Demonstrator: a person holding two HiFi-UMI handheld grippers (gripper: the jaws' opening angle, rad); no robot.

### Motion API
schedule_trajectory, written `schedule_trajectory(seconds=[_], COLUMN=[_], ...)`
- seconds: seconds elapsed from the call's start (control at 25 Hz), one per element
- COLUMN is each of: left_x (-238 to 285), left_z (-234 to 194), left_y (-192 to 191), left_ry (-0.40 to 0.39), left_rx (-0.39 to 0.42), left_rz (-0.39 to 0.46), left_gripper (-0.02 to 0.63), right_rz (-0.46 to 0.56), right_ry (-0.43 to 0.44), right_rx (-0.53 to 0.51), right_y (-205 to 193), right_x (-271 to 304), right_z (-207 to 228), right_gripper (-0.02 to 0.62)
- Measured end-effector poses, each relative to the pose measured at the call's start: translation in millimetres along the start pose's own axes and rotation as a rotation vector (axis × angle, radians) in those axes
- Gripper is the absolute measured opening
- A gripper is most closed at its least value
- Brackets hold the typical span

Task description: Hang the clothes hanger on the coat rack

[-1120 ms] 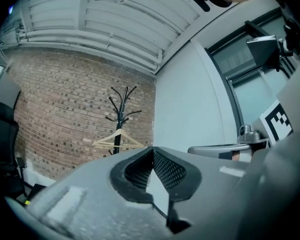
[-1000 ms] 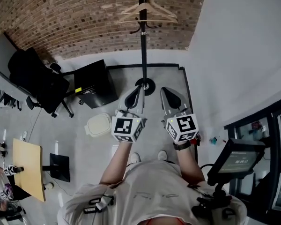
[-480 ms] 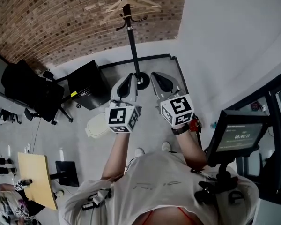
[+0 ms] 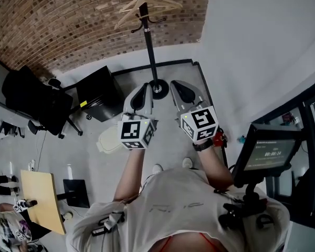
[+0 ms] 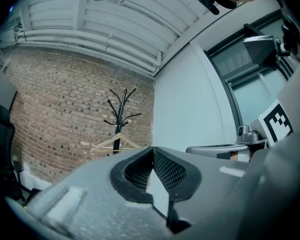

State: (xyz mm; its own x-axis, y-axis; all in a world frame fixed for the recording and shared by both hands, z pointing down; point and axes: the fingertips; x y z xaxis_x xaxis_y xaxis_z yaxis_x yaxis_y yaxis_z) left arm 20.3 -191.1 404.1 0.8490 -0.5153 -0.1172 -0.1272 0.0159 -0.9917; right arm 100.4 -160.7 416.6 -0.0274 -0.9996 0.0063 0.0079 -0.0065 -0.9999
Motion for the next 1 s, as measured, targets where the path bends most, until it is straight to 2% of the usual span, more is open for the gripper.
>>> schedule_trajectory(seconds=[0.4,1.0], left_x=[-2,-18], left_z=[-2,-2], left_y=[-3,-3], left_ry=[-0.003,-0.078], left_rx=[-0.017,-0.026], left_rz=[-0.004,-0.002], left_gripper=[0.003,0.003], right_rz=[-0.014,-0.007], right_ry=[0.0,-0.064], right_rx=[-0.008,-0.024], right_y=[-3,-5], right_x=[-2,-15], right_z=[-4,-23], right_gripper=[0.003,0.003])
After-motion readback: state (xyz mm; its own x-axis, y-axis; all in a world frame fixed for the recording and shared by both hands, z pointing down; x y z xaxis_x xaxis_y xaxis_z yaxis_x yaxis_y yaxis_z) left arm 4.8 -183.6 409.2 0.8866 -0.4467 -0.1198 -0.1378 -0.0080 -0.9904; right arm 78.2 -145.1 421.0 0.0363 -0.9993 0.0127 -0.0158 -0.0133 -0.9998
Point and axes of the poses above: the fingertips, and each gripper's own axes: x forward along the fingers, z to its right, y out of its top, and after that the axes turned 13 degrees about -y, right-handed
